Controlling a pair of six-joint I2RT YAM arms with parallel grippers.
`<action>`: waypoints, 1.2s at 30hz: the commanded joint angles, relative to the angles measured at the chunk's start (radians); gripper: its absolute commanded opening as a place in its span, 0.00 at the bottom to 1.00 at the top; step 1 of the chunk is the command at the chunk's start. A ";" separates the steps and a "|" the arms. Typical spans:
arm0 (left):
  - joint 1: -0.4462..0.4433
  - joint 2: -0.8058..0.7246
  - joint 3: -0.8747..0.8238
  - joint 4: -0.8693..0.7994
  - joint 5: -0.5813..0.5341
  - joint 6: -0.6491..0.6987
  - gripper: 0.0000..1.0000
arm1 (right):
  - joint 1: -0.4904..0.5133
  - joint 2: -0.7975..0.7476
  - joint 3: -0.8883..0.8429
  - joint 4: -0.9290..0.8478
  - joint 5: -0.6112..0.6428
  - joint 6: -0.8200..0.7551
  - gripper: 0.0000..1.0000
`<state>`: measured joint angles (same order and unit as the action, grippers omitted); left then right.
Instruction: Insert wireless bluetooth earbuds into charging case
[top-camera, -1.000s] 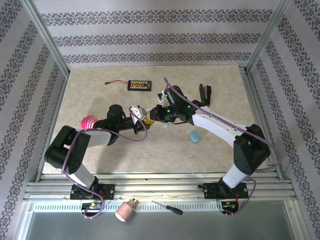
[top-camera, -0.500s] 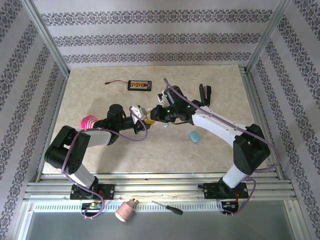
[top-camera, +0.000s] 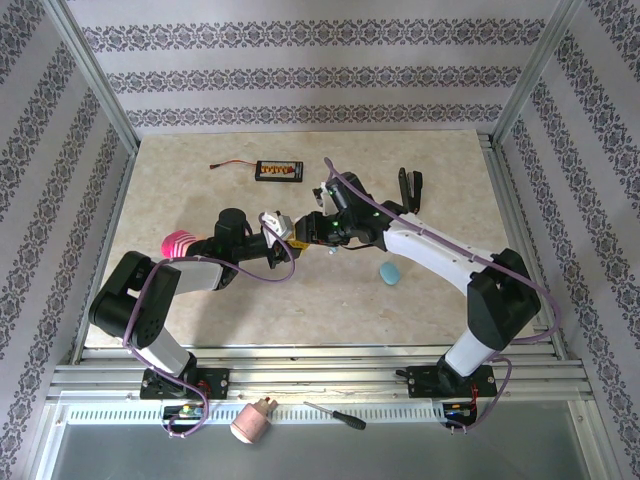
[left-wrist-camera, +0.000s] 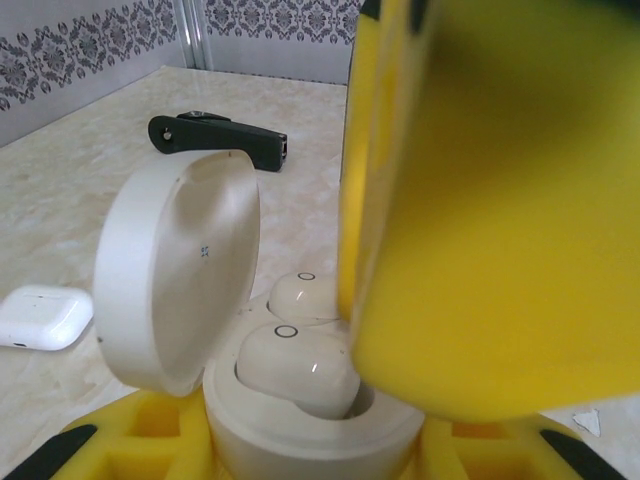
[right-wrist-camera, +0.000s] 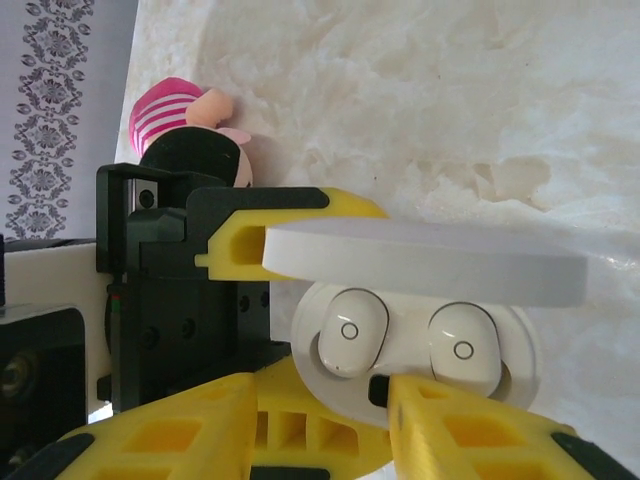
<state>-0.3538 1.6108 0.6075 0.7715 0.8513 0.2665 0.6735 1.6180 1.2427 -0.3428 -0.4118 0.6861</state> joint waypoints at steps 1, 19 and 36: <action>-0.010 -0.027 0.002 0.052 0.000 0.011 0.23 | -0.018 -0.081 -0.032 0.025 0.012 -0.050 0.42; -0.010 -0.046 -0.021 0.119 0.016 -0.022 0.23 | -0.144 -0.031 0.033 0.026 0.026 -0.042 0.72; -0.010 -0.076 0.007 0.066 -0.047 -0.036 0.24 | -0.150 -0.056 -0.057 0.063 0.011 -0.022 0.73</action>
<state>-0.3538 1.5562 0.5892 0.8230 0.8219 0.2543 0.5320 1.6146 1.2125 -0.2993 -0.3904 0.6510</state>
